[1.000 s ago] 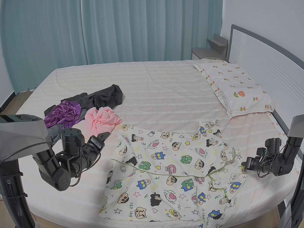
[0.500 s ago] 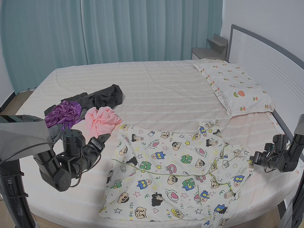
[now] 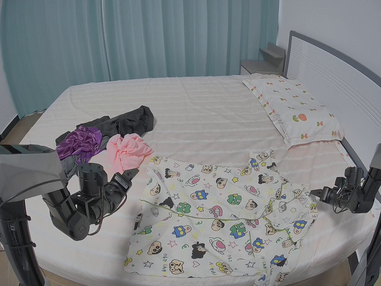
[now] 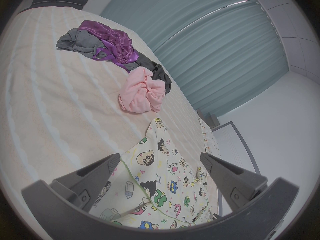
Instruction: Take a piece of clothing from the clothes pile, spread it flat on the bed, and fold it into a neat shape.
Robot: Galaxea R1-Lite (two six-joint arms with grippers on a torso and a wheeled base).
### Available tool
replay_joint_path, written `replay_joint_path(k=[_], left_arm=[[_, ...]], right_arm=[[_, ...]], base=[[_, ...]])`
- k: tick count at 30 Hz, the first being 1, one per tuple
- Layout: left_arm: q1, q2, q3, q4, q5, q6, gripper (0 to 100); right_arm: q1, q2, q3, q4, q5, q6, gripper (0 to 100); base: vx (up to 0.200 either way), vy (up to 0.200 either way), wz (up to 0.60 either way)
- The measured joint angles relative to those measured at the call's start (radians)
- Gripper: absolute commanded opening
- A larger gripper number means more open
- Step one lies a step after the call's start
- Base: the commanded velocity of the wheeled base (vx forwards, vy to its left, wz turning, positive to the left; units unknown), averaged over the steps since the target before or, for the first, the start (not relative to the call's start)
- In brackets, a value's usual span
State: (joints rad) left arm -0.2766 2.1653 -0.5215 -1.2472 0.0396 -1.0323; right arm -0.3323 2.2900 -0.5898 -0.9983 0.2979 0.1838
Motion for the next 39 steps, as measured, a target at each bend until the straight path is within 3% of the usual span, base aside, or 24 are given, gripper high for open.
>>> replay_joint_path(k=[3,7,12,16,25,33,39], left_arm=[[-0.001,0.000,0.020,-0.014,-0.033,0.006,100],[-0.004,0.000,0.079,-0.054,-0.136,0.043,100],[-0.005,0.000,0.169,-0.067,-0.228,0.118,100],[-0.008,0.004,0.235,-0.063,-0.260,0.160,100],[-0.055,0.023,0.333,-0.056,-0.268,0.201,100],[-0.103,0.034,0.344,-0.056,-0.254,0.199,100],[-0.130,0.040,0.360,-0.054,-0.196,0.199,100]], right_arm=[[0.000,-0.027,0.022,-0.002,0.001,0.005,100],[0.013,-0.100,0.079,-0.003,0.003,0.056,100],[0.076,-0.221,0.163,-0.006,0.004,0.237,100],[0.143,-0.304,0.247,-0.009,0.004,0.321,100],[0.226,-0.371,0.374,-0.120,0.004,0.448,100],[0.260,-0.352,0.447,-0.283,0.004,0.475,100],[0.267,-0.311,0.472,-0.348,0.004,0.485,100]], base=[[0.000,0.000,0.00],[0.000,0.000,0.00],[0.000,0.000,0.00],[0.000,0.000,0.00],[0.000,0.000,0.00],[0.000,0.000,0.00],[0.000,0.000,0.00]])
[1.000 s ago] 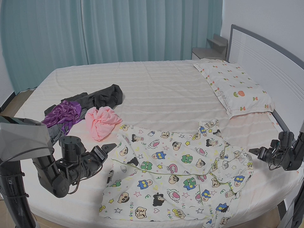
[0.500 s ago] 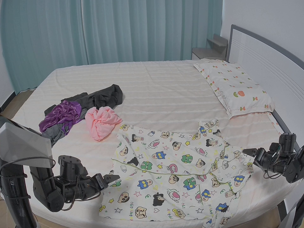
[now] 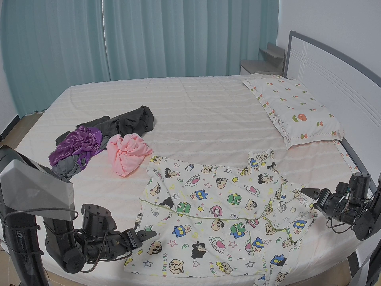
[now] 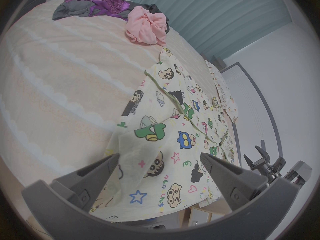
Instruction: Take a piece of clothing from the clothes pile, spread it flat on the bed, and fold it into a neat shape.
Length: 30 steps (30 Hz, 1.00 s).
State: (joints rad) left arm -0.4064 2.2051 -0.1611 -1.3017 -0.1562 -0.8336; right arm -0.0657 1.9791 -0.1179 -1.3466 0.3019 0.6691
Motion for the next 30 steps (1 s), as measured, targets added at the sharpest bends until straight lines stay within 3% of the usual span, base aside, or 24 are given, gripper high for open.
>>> replay_joint_path(k=[11,16,21,24,30], left_arm=[[-0.018,0.026,-0.048,-0.001,0.043,-0.005,100],[-0.028,0.047,-0.147,-0.001,0.067,-0.076,100],[-0.035,0.060,-0.241,-0.011,0.162,-0.126,100],[-0.034,0.067,-0.270,-0.072,0.230,-0.132,100],[-0.024,0.070,-0.244,-0.247,0.279,-0.129,100]], right_arm=[[0.034,0.041,0.027,-0.089,0.001,0.054,100],[0.043,0.058,0.032,-0.141,0.000,0.075,100],[0.045,0.075,0.047,-0.202,0.000,0.080,100],[0.045,0.084,0.058,-0.206,0.000,0.080,100],[0.045,0.091,0.069,-0.207,0.001,0.080,100]], base=[[0.000,0.000,0.00],[0.000,0.000,0.00],[0.000,0.000,0.00],[0.000,0.000,0.00],[0.000,0.000,0.00]])
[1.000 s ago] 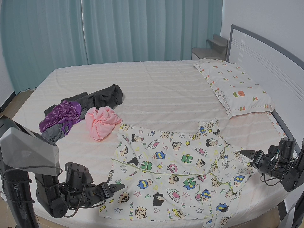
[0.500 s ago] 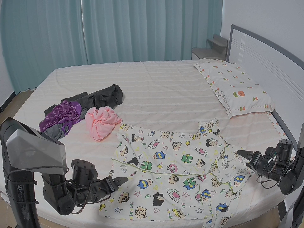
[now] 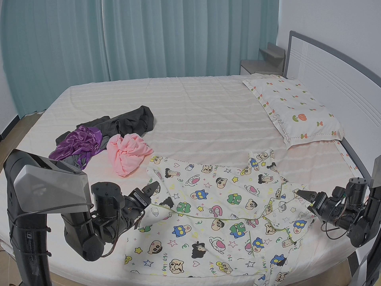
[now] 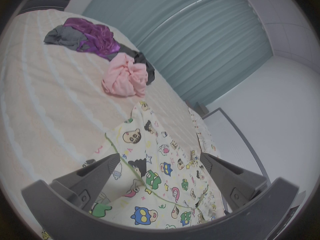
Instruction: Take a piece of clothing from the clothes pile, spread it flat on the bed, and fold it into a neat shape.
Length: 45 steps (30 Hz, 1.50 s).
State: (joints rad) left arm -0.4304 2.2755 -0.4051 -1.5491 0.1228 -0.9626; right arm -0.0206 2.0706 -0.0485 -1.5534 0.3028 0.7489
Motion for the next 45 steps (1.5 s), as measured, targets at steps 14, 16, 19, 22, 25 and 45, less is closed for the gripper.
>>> replay_joint_path(k=[14,16,19,22,25,45], left_arm=[[0.116,0.043,0.128,-0.004,-0.280,0.149,100],[0.126,0.057,0.140,-0.004,-0.291,0.166,100],[0.136,0.077,0.161,-0.004,-0.296,0.187,100],[0.135,0.092,0.185,-0.004,-0.297,0.233,100],[0.130,0.100,0.212,-0.004,-0.298,0.269,100],[0.027,0.107,0.229,-0.004,-0.284,0.271,0]], right_arm=[[0.008,0.001,0.019,0.000,0.000,-0.001,100],[0.009,0.001,0.021,0.000,0.001,-0.001,100],[0.010,0.001,0.025,0.000,0.002,-0.002,100],[0.013,0.001,0.027,0.000,0.001,-0.003,100],[0.015,0.001,0.029,0.000,0.001,-0.003,100],[0.016,0.001,0.031,0.000,0.001,-0.003,100]], base=[[0.000,0.000,0.00],[0.000,0.000,0.00],[0.000,0.000,0.00],[0.000,0.000,0.00],[0.000,0.000,0.00],[0.000,0.000,0.00]])
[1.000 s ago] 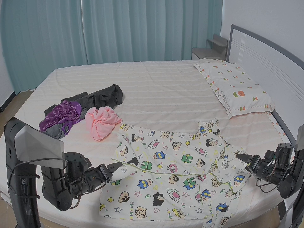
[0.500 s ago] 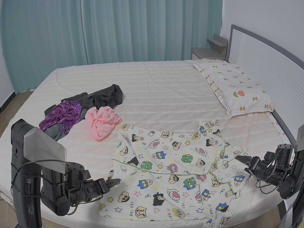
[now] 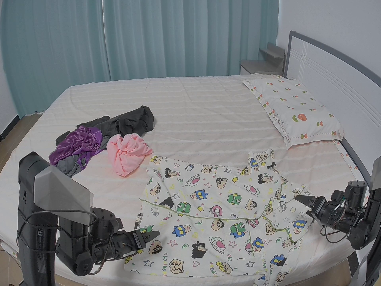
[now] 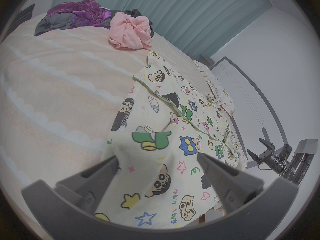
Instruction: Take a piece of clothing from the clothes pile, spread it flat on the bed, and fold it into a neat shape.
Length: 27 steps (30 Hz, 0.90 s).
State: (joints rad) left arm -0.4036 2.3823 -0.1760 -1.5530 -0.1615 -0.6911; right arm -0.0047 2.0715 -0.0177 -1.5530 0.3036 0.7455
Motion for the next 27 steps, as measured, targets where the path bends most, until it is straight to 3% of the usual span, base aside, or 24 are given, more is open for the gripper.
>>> replay_joint_path(k=[12,19,27], left_arm=[[-0.043,-0.023,0.019,0.000,0.054,0.010,0],[-0.157,-0.039,0.019,0.000,0.046,0.035,0],[-0.289,-0.007,0.016,0.000,0.047,0.151,0]], right_arm=[[0.000,0.000,0.000,0.000,0.000,0.000,100],[0.001,0.000,0.000,0.000,0.000,0.000,100],[0.001,0.000,0.000,0.000,0.000,-0.003,100]], base=[[0.000,0.000,0.00],[0.000,0.000,0.00],[0.000,0.000,0.00]])
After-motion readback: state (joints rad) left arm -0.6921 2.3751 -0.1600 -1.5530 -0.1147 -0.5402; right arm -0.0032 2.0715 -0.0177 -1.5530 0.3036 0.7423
